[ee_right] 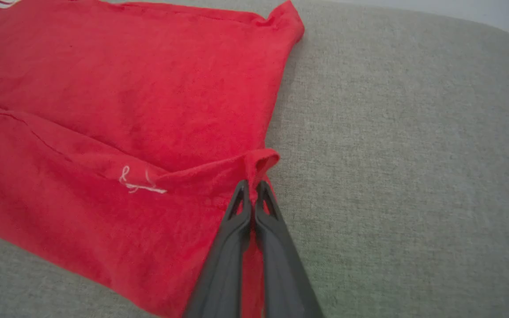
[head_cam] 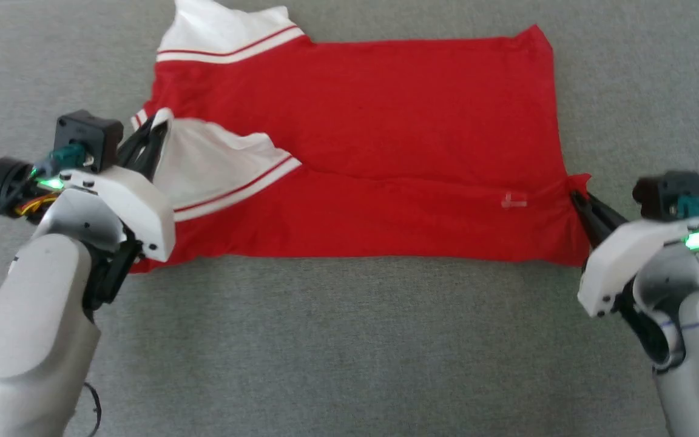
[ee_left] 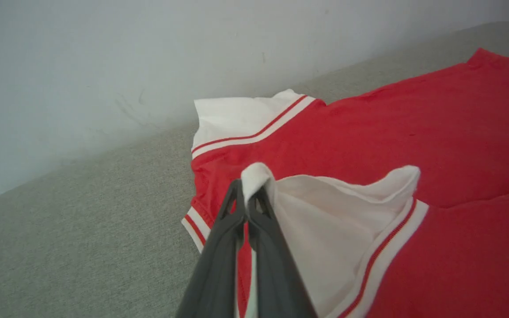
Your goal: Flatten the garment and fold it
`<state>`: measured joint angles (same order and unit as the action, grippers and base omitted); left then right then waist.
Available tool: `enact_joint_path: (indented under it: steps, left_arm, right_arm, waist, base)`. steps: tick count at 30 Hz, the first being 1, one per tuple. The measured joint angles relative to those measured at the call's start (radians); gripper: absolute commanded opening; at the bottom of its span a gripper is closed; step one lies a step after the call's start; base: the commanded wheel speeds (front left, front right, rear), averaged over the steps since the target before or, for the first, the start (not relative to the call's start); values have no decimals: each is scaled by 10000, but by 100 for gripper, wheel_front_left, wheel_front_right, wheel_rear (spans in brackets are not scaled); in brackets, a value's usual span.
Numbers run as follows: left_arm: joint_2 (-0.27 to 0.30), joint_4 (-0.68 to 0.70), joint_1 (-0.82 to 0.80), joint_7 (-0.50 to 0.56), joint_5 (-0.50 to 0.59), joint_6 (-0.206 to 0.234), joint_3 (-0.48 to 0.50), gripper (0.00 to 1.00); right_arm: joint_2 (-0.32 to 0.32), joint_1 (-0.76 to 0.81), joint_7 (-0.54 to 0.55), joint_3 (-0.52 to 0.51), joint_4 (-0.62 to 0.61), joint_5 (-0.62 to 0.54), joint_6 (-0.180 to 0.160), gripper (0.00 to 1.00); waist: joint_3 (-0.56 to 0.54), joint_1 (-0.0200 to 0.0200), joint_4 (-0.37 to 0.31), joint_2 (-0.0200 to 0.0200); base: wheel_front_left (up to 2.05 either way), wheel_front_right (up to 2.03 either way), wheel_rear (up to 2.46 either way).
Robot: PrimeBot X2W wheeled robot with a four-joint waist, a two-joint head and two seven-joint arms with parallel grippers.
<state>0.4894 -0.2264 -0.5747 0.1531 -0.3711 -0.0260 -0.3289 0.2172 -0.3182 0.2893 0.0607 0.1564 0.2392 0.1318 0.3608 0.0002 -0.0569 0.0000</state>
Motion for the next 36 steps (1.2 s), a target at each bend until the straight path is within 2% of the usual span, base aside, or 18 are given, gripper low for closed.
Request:
enact_joint_path:
  steps: [7, 13, 14, 15, 16, 18, 22, 25, 28, 32, 36]
  left_arm:
    - [205, -1112, -118, 2291, -826, -242, -13, 0]
    - [253, -842, -421, 3971, -1657, -115, 249, 0]
    - [247, -734, -419, 4094, -1733, -19, 297, 0]
    - [240, -631, -404, 4092, -1751, 94, 337, 49]
    - [215, -504, -353, 3986, -1745, 213, 370, 100]
    - [178, -257, -102, 3496, -1632, 451, 424, 100]
    - [163, 274, 580, 1766, -1185, 897, 715, 100]
    - [50, 813, 1101, 447, -909, 1260, 936, 100]
    - [-144, 1302, 1853, -445, -738, 1684, 1099, 100]
    - [-330, 1797, 3057, -842, -675, 2362, 1342, 100]
    - [-466, 2017, 4082, -408, -884, 2884, 1532, 100]
  right_arm:
    - [-245, -1061, 2719, -384, 493, 420, 0, 0]
    - [-255, -1660, 4661, -523, 420, 849, 0, 0]
    - [-257, -1682, 4869, -577, 341, 886, 0, 24]
    - [-270, -1677, 4982, -635, 251, 928, -2, 58]
    - [-303, -1662, 5074, -713, 169, 1001, -2, 97]
    - [-366, -1527, 5070, -863, -73, 1085, -2, 100]
    - [-617, -912, 4008, -980, -759, 1112, -2, 100]
    - [-779, -348, 2629, -1110, -1271, 1058, -2, 100]
    - [-1003, 320, 1183, -1195, -1630, 909, -2, 100]
    - [-1319, 1188, -811, -1156, -2008, 596, -2, 100]
    - [-1532, 1863, -2612, -938, -2313, 155, -2, 100]
  waist:
    - [540, -1, -223, 0]
    - [768, -4, -209, 0]
    - [776, -4, -185, 0]
    - [782, -4, -159, 0]
    - [780, -2, -133, 0]
    - [726, -1, -92, 0]
    - [484, -1, -33, 0]
    - [224, -2, 5, 0]
    - [-90, -3, 29, 0]
    - [-542, -3, 25, 0]
    - [-934, -4, -41, 0]
  base:
    - [0, 0, 0]
    - [0, 0, 0]
    - [0, 0, 0]
    - [0, 0, 0]
    - [0, 0, 0]
    - [0, 0, 0]
    - [0, 0, 0]
    - [0, 0, 0]
    - [0, 0, 0]
    - [0, 0, 0]
    - [0, 0, 0]
